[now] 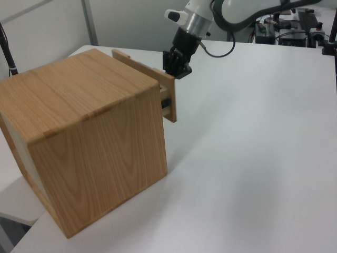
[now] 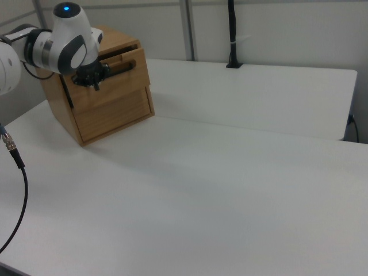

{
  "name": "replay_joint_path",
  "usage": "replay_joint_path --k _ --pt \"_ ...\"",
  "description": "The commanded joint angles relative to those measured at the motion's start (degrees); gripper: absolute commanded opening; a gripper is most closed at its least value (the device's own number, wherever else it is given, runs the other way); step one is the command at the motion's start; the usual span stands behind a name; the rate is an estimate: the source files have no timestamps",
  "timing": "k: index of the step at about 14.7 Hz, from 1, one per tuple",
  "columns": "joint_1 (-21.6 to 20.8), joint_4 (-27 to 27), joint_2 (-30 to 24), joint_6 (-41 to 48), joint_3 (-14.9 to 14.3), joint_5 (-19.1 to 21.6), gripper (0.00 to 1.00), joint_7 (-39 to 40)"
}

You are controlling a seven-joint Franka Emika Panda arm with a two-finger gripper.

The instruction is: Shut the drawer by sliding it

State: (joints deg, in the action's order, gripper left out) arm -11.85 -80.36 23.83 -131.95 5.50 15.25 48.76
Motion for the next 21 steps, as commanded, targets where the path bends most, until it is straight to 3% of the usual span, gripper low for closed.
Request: replay_joint_path --k 1,5,14,21 --pt "-3.0 0.03 0.34 -6.38 -0.14 1.45 0.0 -4.36" --pt "-4.15 0.11 1.66 -11.39 0.73 1.45 0.0 -8.32" --pt "-3.62 -0.76 1.57 -10.96 1.18 0.49 0.0 -7.8" --pt "1.47 -2.61 0.96 -3.16 0.56 -0.48 0.0 -6.48"
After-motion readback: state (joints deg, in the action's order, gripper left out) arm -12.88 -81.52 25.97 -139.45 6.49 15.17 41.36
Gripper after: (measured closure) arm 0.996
